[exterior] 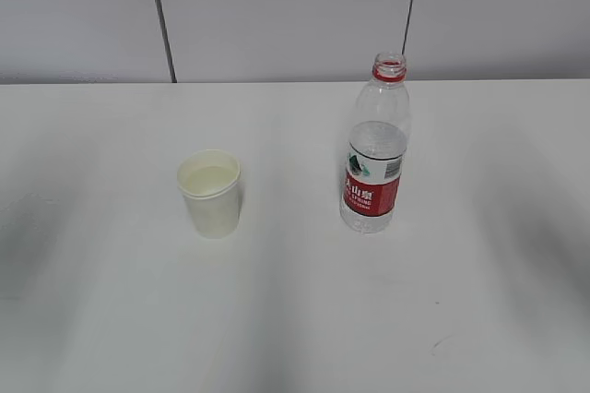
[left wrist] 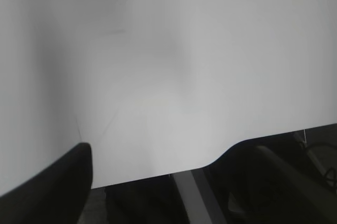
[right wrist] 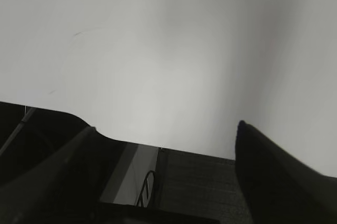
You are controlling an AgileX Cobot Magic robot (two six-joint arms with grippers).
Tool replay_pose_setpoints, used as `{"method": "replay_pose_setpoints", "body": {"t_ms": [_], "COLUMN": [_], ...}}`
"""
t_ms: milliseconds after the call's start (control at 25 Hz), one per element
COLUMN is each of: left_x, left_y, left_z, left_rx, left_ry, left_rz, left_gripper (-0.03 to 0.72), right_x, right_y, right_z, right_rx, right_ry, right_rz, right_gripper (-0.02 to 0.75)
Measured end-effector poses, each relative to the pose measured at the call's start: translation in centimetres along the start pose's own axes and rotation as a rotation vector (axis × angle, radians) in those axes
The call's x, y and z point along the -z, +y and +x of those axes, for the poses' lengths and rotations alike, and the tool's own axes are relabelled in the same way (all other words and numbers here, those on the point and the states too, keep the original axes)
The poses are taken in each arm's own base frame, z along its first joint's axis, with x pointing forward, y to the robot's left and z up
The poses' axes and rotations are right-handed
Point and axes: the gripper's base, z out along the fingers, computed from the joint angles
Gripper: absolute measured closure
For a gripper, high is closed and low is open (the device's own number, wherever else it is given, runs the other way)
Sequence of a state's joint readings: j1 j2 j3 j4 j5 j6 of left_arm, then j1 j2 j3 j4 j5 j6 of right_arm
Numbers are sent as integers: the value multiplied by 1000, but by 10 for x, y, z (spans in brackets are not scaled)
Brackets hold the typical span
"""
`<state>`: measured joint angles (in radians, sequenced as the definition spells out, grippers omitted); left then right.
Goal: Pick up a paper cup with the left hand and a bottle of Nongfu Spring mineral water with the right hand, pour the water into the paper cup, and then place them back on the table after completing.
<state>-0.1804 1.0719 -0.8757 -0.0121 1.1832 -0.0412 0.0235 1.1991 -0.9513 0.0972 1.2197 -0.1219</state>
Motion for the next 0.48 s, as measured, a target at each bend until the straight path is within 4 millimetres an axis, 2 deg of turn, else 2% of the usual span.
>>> {"method": "replay_pose_setpoints", "body": {"t_ms": [200,480], "left_x": [16,19], "left_y": [1,3], "left_z": [29,66], "left_rx": [-1,-2], "left_ry": [-86,-139], "left_rz": [5,7], "left_gripper": [137,137], "right_x": [15,15], "right_y": [5,8], "right_z": [42,84], "right_rx": [8,20], "right_ry": [-82,-139], "right_rz": [7,26], "right_gripper": [149,149]}}
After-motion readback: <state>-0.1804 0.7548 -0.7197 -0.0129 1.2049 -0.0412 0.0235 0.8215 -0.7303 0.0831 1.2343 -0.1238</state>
